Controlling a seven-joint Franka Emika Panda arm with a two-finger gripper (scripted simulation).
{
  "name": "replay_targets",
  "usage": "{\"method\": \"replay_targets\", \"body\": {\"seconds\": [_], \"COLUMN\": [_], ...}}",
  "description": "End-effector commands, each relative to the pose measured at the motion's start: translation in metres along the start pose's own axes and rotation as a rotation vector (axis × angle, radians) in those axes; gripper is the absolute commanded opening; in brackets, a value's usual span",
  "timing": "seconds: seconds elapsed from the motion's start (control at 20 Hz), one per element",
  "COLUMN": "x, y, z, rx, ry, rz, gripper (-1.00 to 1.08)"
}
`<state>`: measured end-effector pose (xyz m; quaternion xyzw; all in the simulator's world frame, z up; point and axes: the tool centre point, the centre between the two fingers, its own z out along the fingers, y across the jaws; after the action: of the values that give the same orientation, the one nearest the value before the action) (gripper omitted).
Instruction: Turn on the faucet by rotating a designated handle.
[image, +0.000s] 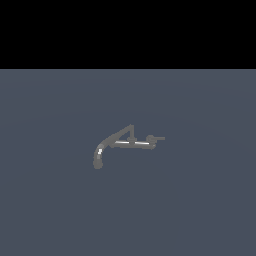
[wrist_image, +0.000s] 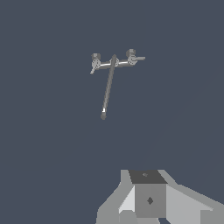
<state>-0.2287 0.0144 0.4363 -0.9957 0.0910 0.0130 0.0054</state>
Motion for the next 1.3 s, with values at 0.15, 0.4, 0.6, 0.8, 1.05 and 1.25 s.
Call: {"method": "replay_targets", "body": {"seconds": [0.15,0.4,0.6,0.8,1.05,1.25], "x": [0.024,0.050,0.072,0.095,0.123,0.145], "y": [-0.012,-0.021,-0.025,-0.028,-0.027,-0.024], "z": [0.032,0.064,0.090,0.116,0.148,0.172], "rx": [0.002,0.005,0.006,0.008,0.011,0.012], "ry": [0.002,0.004,0.005,0.007,0.009,0.011], "rz": [0.128,0.258,0.363,0.467,0.596,0.697], "gripper": [-1.00,-1.00,-1.00,-1.00,-1.00,-1.00]}}
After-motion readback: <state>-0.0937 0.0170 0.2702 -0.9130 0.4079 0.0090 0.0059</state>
